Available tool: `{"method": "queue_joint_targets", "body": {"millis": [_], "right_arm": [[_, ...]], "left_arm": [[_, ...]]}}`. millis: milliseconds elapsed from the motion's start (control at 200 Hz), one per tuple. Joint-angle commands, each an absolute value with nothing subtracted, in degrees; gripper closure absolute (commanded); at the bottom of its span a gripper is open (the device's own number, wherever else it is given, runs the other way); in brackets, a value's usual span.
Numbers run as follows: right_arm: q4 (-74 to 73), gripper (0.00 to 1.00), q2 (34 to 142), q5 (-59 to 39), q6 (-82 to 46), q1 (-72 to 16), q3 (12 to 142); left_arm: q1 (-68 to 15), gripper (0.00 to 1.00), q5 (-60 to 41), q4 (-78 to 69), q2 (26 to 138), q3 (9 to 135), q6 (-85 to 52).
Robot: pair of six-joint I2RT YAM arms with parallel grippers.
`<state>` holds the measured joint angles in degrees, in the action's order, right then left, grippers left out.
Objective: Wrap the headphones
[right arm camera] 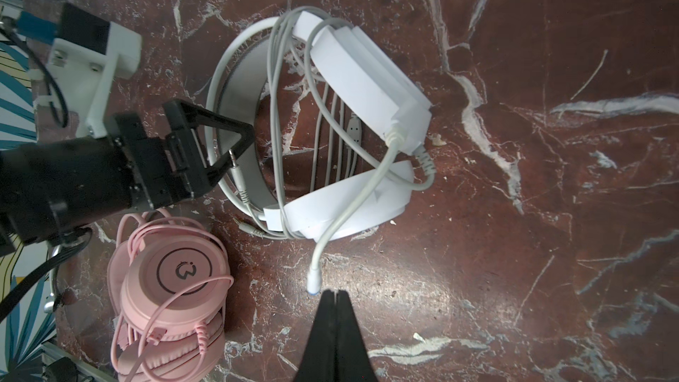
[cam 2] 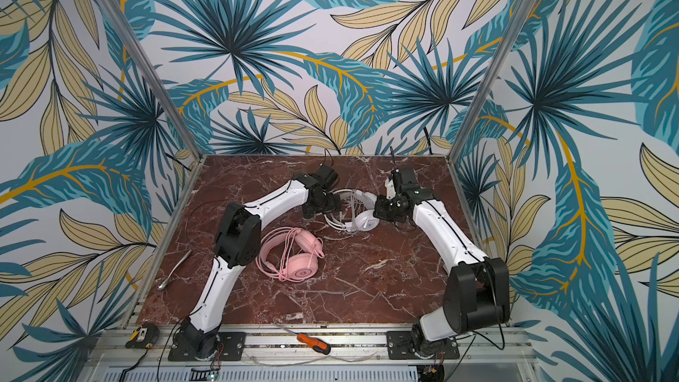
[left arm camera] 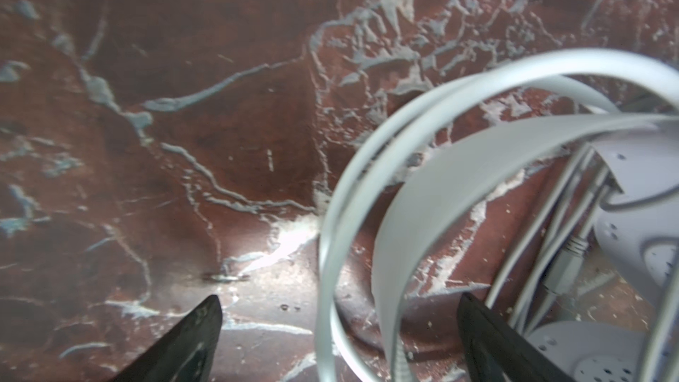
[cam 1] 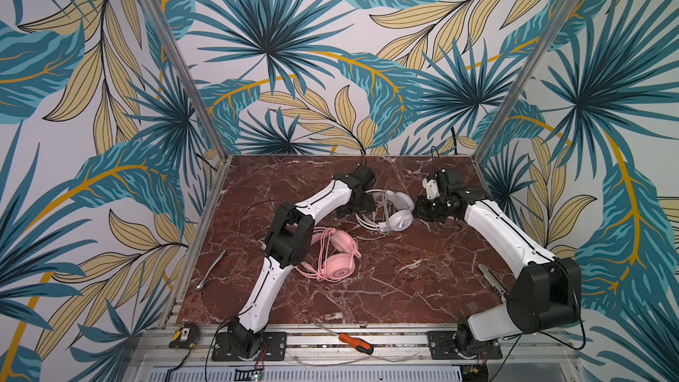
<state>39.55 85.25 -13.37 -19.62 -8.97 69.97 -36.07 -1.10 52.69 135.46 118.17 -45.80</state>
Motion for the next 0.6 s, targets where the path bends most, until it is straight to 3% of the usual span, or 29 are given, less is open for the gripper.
{"method": "queue_joint_targets", "body": {"millis": [0,411,596], "right_arm": [[41.01,0.93,83.59,-13.68,-17.37,-9.01,71.02],[40.73,0.91,81.71,-16.40,-15.05,-10.05,72.05],[40.28,1.00,80.69,-20.83,-13.59,-12.83,72.60]], "left_arm": [[-36.30,0.00,-2.35,53.77,136.14,120.05,-44.07],[-35.95,0.00,2.90,53.75,132.38,119.37,-46.40],[-35.95,0.00,0.34,53.79,133.02,121.85,-45.71]]}}
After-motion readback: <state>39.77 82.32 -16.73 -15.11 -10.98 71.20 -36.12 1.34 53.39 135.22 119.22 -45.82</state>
